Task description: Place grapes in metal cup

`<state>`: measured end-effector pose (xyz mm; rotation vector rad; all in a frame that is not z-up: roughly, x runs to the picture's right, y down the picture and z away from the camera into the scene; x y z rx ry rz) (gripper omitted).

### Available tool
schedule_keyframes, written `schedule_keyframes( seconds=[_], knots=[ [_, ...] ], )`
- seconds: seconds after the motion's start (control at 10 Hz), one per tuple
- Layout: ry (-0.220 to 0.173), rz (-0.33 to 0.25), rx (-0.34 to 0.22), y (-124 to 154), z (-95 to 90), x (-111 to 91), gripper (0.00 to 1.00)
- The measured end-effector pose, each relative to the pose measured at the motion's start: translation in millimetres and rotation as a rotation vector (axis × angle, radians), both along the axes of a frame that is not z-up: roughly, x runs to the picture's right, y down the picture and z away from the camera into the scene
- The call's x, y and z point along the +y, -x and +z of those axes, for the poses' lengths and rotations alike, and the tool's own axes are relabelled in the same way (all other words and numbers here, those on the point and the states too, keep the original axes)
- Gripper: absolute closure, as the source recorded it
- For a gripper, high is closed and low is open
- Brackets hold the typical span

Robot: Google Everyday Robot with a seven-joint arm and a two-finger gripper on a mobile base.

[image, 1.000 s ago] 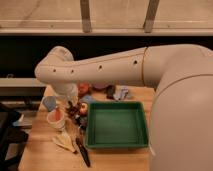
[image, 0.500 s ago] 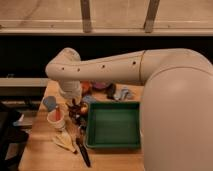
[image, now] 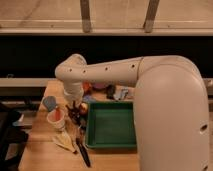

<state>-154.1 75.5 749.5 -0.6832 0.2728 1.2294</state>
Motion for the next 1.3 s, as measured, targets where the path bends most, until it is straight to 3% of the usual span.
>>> schedule_keyframes(
  seconds=[0.2, 0.6, 0.9, 1.3],
  knots=[
    [0.009, 0.0, -0.011, 5, 3.2, -1, 0.85],
    [0.019, -0.016, -0.018, 9, -1.0, -1, 0.44],
    [0.016, -0.025, -0.022, 11, -7.2, 1, 0.4],
    [-0.021, -0.024, -0.017, 9, -26.2, -5, 0.4]
  ],
)
